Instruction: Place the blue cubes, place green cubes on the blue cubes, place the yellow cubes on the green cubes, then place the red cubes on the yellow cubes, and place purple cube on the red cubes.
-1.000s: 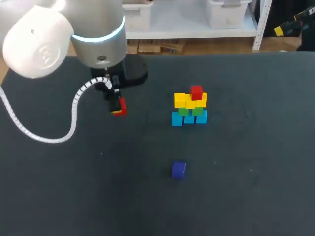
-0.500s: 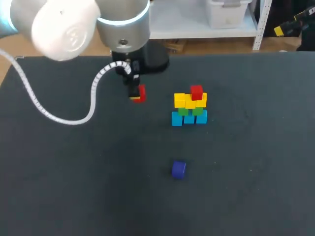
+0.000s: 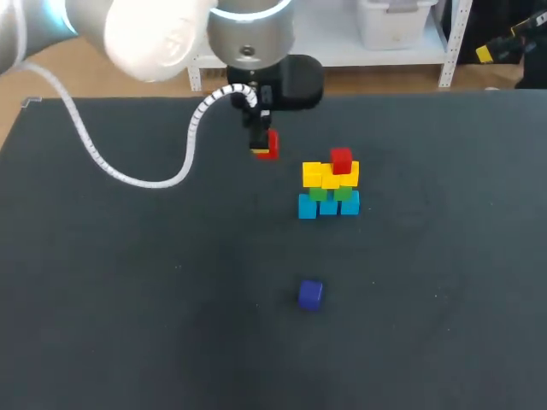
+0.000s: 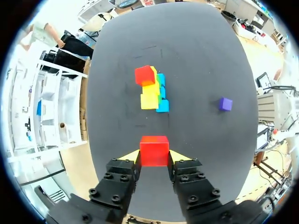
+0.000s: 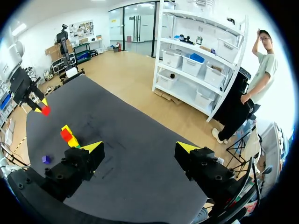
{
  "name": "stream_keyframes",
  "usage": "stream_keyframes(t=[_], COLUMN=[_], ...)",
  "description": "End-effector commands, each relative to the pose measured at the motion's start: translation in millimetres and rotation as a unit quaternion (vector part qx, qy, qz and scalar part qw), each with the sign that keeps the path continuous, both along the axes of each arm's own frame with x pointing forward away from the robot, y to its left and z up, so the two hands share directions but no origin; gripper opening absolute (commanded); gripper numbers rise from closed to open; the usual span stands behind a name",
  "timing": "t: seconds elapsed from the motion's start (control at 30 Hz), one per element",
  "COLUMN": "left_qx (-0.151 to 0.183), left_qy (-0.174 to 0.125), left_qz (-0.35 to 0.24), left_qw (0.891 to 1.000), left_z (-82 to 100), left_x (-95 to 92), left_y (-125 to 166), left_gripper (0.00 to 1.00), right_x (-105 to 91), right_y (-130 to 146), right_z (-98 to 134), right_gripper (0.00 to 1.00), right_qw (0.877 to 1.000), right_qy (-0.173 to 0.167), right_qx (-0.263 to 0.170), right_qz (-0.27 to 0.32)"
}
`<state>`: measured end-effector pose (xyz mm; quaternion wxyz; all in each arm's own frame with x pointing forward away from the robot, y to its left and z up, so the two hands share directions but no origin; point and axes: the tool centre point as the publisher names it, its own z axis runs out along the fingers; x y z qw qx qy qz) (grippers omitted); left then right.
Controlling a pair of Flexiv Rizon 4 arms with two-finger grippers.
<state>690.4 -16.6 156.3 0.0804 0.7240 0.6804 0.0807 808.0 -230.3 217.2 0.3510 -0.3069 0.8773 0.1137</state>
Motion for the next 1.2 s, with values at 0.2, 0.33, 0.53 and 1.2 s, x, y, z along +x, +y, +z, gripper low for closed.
stream_keyframes(t=[0.2, 0.33, 0.53, 1.2], left_qx=[0.009, 0.007, 0.003, -0.028], left_qy=[0.011, 0.01, 0.018, 0.02], left_qz=[0.001, -0.006, -0.006, -0.007], left_qw=[1.0, 1.0, 1.0, 0.999], left_z=[0.0, 0.4, 1.5, 6.8], left_x=[19.3, 22.6, 29.0, 22.6], left_y=[-19, -28, -37, -39], left_gripper=[0.0, 0.0, 0.0, 0.0], right_x=[-0.5, -0.5, -0.5, -0.5], right_y=[-1, -1, -1, -1], right_z=[0, 0, 0, 0], right_gripper=[1.0, 1.0, 1.0, 1.0], right_qw=[1.0, 1.0, 1.0, 1.0], right_qy=[0.0, 0.0, 0.0, 0.0], right_qx=[0.001, 0.001, 0.001, 0.001], right_qz=[0.0, 0.0, 0.0, 0.0])
